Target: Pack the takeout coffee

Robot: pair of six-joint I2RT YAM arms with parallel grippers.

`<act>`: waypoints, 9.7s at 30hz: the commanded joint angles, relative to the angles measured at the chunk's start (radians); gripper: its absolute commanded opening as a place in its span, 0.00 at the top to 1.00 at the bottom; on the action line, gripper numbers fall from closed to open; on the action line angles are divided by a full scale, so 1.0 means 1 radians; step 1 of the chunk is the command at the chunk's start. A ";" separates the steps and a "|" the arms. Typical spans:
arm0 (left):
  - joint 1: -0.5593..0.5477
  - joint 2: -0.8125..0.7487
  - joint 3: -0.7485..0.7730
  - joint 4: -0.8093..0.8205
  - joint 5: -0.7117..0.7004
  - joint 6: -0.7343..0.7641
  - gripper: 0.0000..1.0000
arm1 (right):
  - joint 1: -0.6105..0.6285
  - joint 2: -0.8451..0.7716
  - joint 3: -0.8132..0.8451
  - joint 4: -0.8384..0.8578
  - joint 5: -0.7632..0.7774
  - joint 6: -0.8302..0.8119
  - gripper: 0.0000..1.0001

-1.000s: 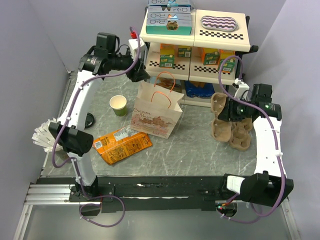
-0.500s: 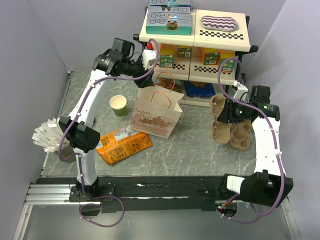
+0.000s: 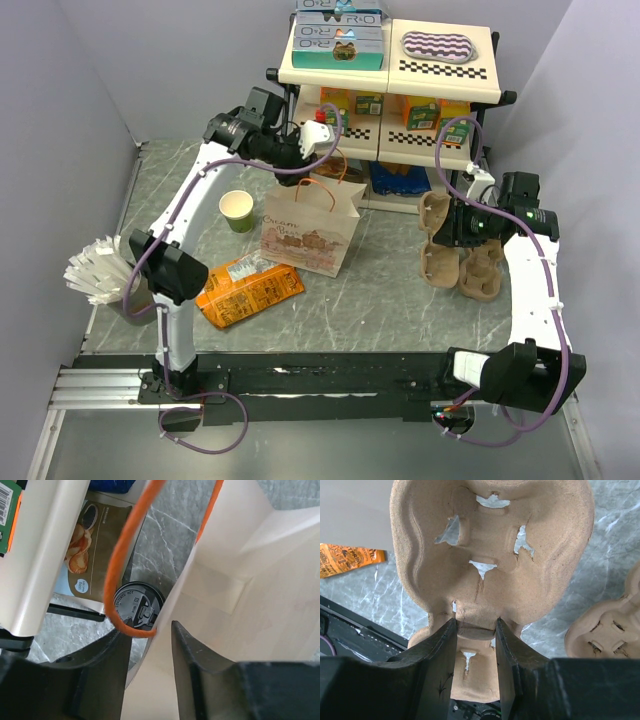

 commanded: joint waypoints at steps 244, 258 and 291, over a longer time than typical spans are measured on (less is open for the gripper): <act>-0.381 -0.589 -0.871 0.810 0.087 -0.634 0.87 | 1.183 -0.042 -0.124 -0.016 0.655 -0.552 0.15; -0.381 -0.518 -0.836 0.786 0.016 -0.583 0.94 | 1.183 -0.166 0.062 -0.157 0.593 -0.512 0.13; -0.273 -0.377 -0.649 0.691 0.168 -0.557 0.99 | 1.094 -0.170 0.198 0.129 0.762 -0.440 0.22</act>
